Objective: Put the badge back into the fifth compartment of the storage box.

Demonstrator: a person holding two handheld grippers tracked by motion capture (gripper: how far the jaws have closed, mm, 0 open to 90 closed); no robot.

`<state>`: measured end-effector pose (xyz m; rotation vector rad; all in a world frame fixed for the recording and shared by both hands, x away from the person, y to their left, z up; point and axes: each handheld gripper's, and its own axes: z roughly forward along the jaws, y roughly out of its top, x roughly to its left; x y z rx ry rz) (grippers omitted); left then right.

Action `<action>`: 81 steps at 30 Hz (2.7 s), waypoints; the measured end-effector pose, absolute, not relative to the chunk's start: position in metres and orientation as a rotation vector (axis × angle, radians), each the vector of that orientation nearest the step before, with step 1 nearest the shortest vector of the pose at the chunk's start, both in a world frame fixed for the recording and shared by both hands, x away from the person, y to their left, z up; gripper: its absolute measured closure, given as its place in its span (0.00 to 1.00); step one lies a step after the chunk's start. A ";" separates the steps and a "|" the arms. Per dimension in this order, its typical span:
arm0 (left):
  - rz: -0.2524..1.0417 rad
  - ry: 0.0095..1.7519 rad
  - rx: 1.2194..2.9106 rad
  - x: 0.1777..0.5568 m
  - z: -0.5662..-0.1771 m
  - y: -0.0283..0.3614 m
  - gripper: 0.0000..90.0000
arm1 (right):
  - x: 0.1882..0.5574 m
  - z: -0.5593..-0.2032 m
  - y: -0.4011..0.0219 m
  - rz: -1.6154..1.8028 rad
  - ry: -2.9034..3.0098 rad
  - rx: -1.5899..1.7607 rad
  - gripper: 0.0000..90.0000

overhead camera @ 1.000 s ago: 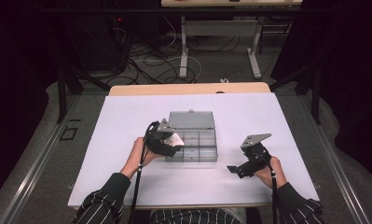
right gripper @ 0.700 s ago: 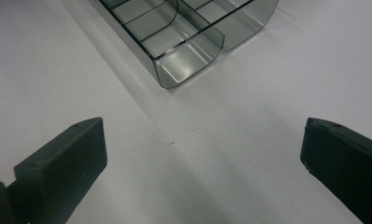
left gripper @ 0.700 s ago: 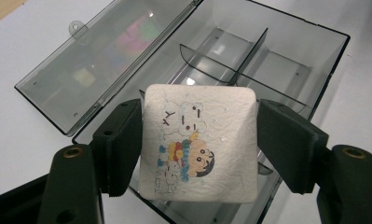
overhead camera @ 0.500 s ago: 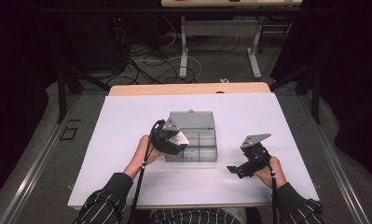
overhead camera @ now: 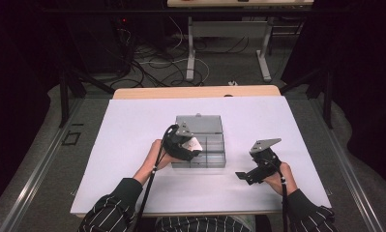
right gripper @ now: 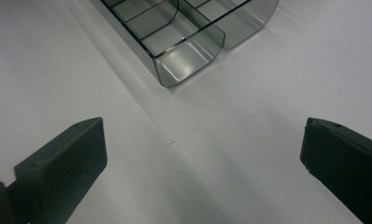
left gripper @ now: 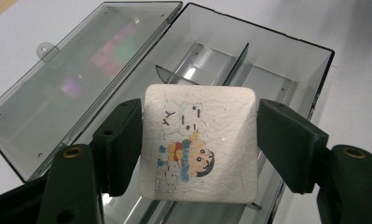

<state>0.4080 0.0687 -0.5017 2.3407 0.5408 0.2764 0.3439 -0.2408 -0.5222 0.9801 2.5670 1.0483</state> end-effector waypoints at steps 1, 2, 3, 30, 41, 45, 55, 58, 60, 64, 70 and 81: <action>0.271 0.536 2.343 0.408 -0.502 0.068 0.37 | 0.344 -0.522 -0.241 1.048 2.567 0.978 0.00; 0.266 0.540 2.343 0.408 -0.502 0.067 0.37 | 0.344 -0.522 -0.241 1.048 2.568 0.981 0.00; 0.267 0.537 2.344 0.408 -0.503 0.067 0.37 | 0.344 -0.522 -0.241 1.049 2.569 0.974 0.00; 0.222 0.512 2.379 0.410 -0.513 0.054 0.37 | 0.344 -0.523 -0.241 1.041 2.585 0.955 0.00; 0.228 0.495 2.398 0.410 -0.517 0.049 0.37 | 0.344 -0.523 -0.240 1.037 2.580 0.955 0.00; 0.225 0.500 2.398 0.410 -0.517 0.048 0.37 | 0.344 -0.523 -0.241 1.036 2.580 0.957 0.00; 0.176 0.502 2.411 0.411 -0.520 0.045 0.37 | 0.344 -0.523 -0.241 1.034 2.582 0.956 0.00; 0.172 0.502 2.419 0.411 -0.518 0.046 0.33 | 0.343 -0.523 -0.240 1.026 2.587 0.957 0.00; 0.181 0.497 2.412 0.411 -0.515 0.048 0.31 | 0.344 -0.524 -0.241 1.023 2.585 0.937 0.00; 0.195 0.506 2.376 0.412 -0.509 0.055 0.38 | 0.343 -0.523 -0.240 1.036 2.568 0.951 0.00; 0.192 0.536 2.379 0.412 -0.511 0.057 0.78 | 0.343 -0.522 -0.241 1.028 2.585 0.945 0.00; 0.115 0.563 2.416 0.414 -0.520 0.055 0.99 | 0.342 -0.522 -0.241 1.021 2.588 0.948 0.00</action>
